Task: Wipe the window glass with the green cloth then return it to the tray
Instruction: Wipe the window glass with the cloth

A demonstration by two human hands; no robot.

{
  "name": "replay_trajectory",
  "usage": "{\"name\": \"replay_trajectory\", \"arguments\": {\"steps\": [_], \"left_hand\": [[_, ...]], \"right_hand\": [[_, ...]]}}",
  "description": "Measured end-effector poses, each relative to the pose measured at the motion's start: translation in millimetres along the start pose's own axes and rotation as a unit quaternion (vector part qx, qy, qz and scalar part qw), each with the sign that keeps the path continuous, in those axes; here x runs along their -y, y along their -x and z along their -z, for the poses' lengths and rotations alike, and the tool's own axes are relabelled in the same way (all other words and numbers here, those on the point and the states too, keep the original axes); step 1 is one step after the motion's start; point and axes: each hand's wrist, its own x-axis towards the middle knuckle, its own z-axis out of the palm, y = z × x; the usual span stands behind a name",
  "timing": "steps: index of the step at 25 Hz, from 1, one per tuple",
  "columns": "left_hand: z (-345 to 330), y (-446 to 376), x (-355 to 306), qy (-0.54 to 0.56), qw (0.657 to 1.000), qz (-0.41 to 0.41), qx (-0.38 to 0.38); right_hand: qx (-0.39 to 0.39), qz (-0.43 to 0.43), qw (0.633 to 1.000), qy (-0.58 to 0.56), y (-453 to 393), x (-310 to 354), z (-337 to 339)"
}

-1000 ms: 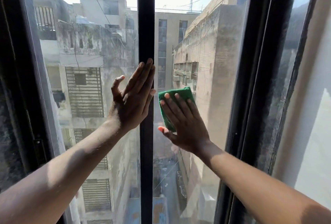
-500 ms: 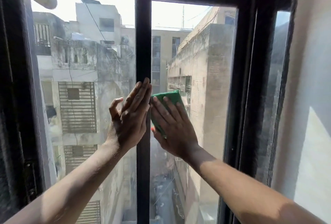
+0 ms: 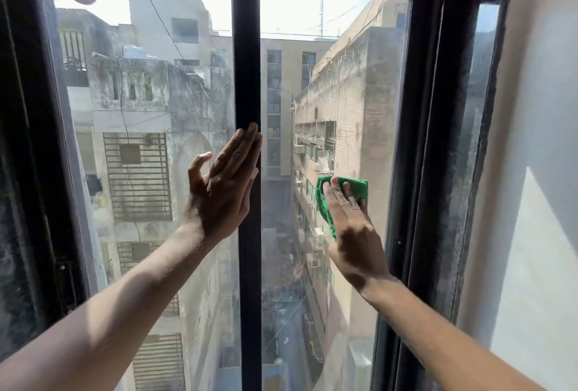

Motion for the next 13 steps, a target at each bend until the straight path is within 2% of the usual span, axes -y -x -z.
{"name": "replay_trajectory", "arguments": {"steps": [1, 3, 5, 7, 9, 10, 11, 13], "left_hand": [[3, 0, 0, -0.002, 1.000, 0.002, 0.002], [9, -3, -3, -0.010, 1.000, 0.003, -0.004], [17, -7, -7, -0.018, 1.000, -0.011, -0.005], [26, -13, -8, 0.018, 1.000, -0.013, 0.013], [40, -21, -11, 0.099, 0.992, 0.028, 0.072], [49, -23, -14, 0.183, 0.975, 0.063, 0.109], [60, -26, -20, 0.300, 0.936, 0.112, 0.145], [92, -26, -37, 0.520, 0.787, 0.247, 0.222]], "right_hand": [[0.023, -0.057, 0.993, -0.097, -7, 0, 21], [0.030, -0.180, 0.957, -0.227, -27, -1, 60], [0.040, -0.269, 0.898, -0.347, -46, 2, 89], [0.065, -0.308, 0.841, -0.441, -55, 10, 106], [0.080, -0.324, 0.803, -0.493, -56, 24, 116], [0.087, -0.319, 0.789, -0.517, -55, 32, 119], [0.094, -0.308, 0.778, -0.539, -52, 40, 121], [0.104, -0.295, 0.763, -0.565, -42, 61, 122]]}}
